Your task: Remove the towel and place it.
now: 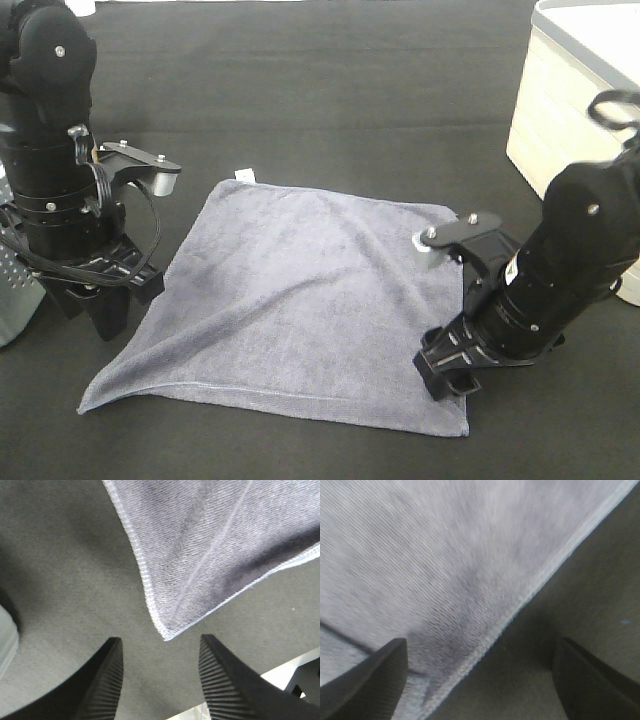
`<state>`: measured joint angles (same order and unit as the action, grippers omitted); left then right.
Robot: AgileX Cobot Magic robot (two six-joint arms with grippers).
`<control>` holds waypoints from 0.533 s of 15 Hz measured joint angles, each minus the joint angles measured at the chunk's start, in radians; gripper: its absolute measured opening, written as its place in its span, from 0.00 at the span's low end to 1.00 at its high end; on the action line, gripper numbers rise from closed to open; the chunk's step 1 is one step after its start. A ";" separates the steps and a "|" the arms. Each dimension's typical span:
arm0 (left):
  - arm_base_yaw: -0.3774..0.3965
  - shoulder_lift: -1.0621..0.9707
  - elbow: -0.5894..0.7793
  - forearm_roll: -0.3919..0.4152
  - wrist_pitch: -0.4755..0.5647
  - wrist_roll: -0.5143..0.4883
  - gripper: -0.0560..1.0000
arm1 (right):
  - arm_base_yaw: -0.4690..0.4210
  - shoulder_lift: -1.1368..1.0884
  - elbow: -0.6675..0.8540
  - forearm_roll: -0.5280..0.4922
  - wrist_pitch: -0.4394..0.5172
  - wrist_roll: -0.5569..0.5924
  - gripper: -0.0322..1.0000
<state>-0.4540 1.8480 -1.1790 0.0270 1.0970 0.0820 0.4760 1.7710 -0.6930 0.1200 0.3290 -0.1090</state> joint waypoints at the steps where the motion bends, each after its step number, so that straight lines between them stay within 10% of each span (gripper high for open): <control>1: 0.000 0.000 0.000 0.000 0.000 0.000 0.48 | 0.000 0.006 -0.006 -0.001 0.009 0.000 0.77; 8: 0.000 0.000 0.000 -0.001 -0.004 0.019 0.48 | 0.000 -0.070 0.097 0.022 0.036 0.000 0.77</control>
<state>-0.4540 1.8480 -1.1790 0.0260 1.0930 0.1010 0.4760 1.7010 -0.5960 0.1420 0.3650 -0.1090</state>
